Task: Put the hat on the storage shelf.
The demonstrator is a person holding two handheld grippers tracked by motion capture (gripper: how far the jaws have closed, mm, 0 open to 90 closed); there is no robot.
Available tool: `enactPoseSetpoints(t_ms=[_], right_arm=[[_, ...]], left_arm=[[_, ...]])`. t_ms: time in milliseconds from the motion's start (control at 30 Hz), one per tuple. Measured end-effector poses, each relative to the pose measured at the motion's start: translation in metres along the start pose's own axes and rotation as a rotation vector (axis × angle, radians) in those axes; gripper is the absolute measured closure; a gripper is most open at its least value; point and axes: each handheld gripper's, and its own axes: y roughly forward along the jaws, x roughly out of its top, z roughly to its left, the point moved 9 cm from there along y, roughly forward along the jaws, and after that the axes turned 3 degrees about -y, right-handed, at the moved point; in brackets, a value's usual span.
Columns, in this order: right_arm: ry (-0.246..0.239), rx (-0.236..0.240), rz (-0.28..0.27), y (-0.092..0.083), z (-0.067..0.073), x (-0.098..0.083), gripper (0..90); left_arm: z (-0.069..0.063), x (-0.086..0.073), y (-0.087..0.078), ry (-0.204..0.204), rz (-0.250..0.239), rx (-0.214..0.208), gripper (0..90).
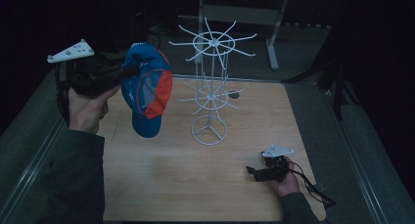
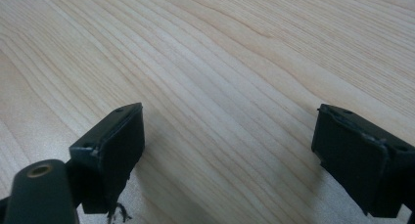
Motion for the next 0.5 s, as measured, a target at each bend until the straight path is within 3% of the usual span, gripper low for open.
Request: enactPoseSetpoints(t_ms=[500], right_arm=[[-0.002, 0.000, 0.000, 0.0000, -0.0001, -0.0001, 12.1]], left_arm=[[0.0068, 0.0096, 0.0003, -0.033, -0.034, 0.038, 88.3]])
